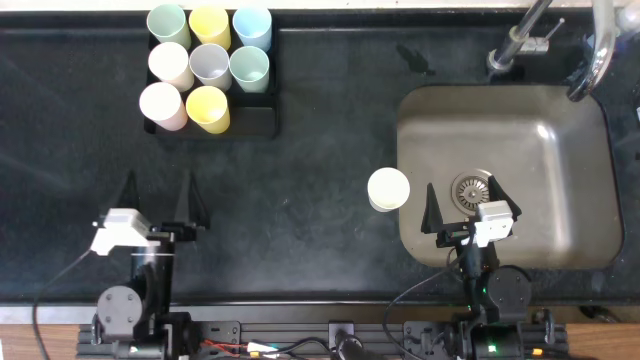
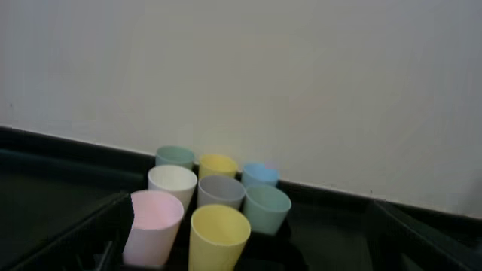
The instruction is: Store Cups
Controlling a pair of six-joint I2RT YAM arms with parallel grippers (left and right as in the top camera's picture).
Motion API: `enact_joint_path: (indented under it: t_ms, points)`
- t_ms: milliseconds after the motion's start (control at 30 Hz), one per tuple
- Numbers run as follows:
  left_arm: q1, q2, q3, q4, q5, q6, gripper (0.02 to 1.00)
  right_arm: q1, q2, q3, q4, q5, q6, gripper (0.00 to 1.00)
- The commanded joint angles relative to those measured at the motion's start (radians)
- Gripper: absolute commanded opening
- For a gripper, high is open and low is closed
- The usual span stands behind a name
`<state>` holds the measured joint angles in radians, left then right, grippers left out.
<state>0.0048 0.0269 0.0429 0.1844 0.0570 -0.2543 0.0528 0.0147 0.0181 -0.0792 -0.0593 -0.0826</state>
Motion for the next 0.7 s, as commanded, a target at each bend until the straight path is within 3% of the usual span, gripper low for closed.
enact_joint_path:
  t_ms: [33, 333, 700]
  points:
    - [0.001, -0.025, -0.035, -0.036, 0.035, 0.012, 1.000, -0.003, -0.011, -0.014, 0.006, 0.008, 0.000, 0.996]
    - [-0.034, -0.024, -0.035, -0.268, 0.005, 0.019, 1.000, -0.003, -0.011, -0.014, 0.006, 0.008, 0.000, 0.996]
    - [-0.034, -0.025, -0.035, -0.229, -0.043, 0.045, 1.000, -0.003, -0.011, -0.013, 0.006, 0.008, 0.000, 0.996]
